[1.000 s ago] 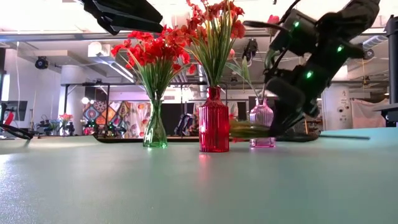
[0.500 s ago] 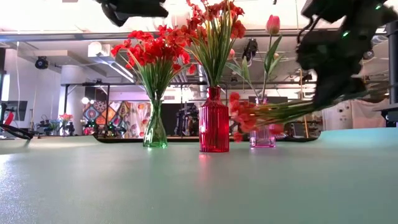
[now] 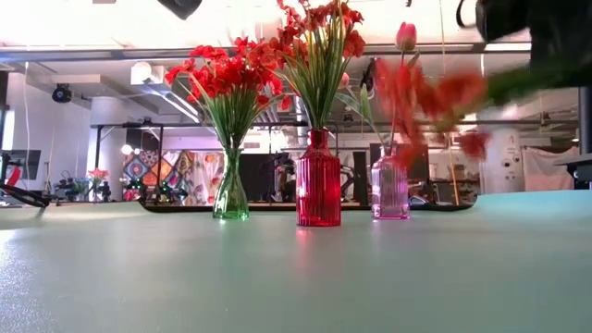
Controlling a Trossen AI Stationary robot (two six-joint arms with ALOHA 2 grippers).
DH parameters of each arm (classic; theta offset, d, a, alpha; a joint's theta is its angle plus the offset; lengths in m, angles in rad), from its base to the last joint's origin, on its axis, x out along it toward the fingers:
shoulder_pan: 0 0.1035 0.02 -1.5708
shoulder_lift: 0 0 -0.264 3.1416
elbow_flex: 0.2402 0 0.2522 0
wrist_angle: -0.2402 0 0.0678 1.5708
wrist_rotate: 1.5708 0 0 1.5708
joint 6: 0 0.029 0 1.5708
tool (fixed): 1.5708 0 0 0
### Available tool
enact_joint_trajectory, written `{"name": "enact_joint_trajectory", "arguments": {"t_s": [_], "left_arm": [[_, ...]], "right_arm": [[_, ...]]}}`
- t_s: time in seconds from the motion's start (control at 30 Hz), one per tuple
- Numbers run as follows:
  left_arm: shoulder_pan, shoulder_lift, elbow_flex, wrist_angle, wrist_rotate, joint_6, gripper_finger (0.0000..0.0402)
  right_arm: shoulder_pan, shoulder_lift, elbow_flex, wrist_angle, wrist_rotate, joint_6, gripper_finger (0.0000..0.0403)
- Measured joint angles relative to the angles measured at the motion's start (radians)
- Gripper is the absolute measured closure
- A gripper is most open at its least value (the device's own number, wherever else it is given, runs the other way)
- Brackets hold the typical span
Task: Sort flowers into vase by color
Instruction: Put the orange flowers into the red vase
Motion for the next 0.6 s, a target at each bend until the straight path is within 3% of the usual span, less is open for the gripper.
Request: {"name": "enact_joint_trajectory", "arguments": {"t_s": [0.1, 0.33, 0.6], "left_arm": [[-0.010, 0.004, -0.001, 0.000, 0.054, 0.012, 0.0237], [-0.046, 0.022, -0.003, 0.024, 0.057, 0.032, 0.0237], [-0.056, 0.083, -0.005, 0.325, 0.053, 0.165, 0.0237]], "right_arm": [[0.046, -0.004, 0.004, 0.147, 0.017, -0.062, 0.0374], [0.123, 0.017, -0.051, 0.728, 0.034, -0.330, 0.0374], [0.123, 0.183, -0.097, 1.353, 0.069, -0.705, 0.0374]]}}
